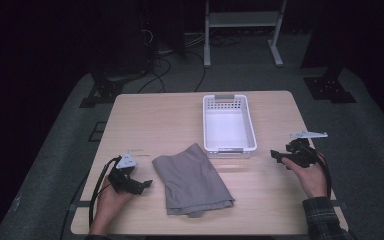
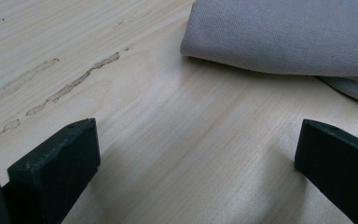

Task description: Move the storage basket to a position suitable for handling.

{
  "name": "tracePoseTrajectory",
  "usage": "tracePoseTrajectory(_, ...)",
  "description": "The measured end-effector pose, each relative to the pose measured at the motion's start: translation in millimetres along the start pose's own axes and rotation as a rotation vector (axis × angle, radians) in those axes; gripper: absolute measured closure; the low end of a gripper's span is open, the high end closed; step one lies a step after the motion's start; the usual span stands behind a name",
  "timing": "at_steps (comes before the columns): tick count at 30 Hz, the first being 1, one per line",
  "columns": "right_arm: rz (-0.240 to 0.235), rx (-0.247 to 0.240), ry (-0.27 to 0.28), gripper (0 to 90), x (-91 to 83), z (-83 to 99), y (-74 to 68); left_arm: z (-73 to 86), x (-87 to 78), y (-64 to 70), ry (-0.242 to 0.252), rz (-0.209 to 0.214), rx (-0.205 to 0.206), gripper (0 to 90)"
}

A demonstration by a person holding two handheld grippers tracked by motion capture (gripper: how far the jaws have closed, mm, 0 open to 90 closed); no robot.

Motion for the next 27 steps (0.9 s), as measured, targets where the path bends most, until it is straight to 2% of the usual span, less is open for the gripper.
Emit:
tracePoseTrajectory(15,-0.044,-0.029,0.005,32.5,-2.8,-24.3,-15.0,0.0,0.0,0.0,0.000,0.000,0.000,0.0)
tracePoseTrajectory(22,-0.062,-0.034,0.007,35.8,-1.1,-37.9,-23.0,0.2,-0.2,-0.1,-0.002,0.000,0.001,0.0)
tracePoseTrajectory(27,-0.084,-0.054,0.011,40.4,2.6,-48.3,-28.8,0.2,-0.2,-0.1,-0.003,0.000,0.001,0.0)
Point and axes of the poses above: each handheld gripper's, and its own axes: x roughly forward along the jaws, z roughly out of its underside, y roughly to its right, the point moved 8 cm from there along x, roughly forward along the jaws, and after that the axes turned 1 degree about -y, right-handed, at the moved point
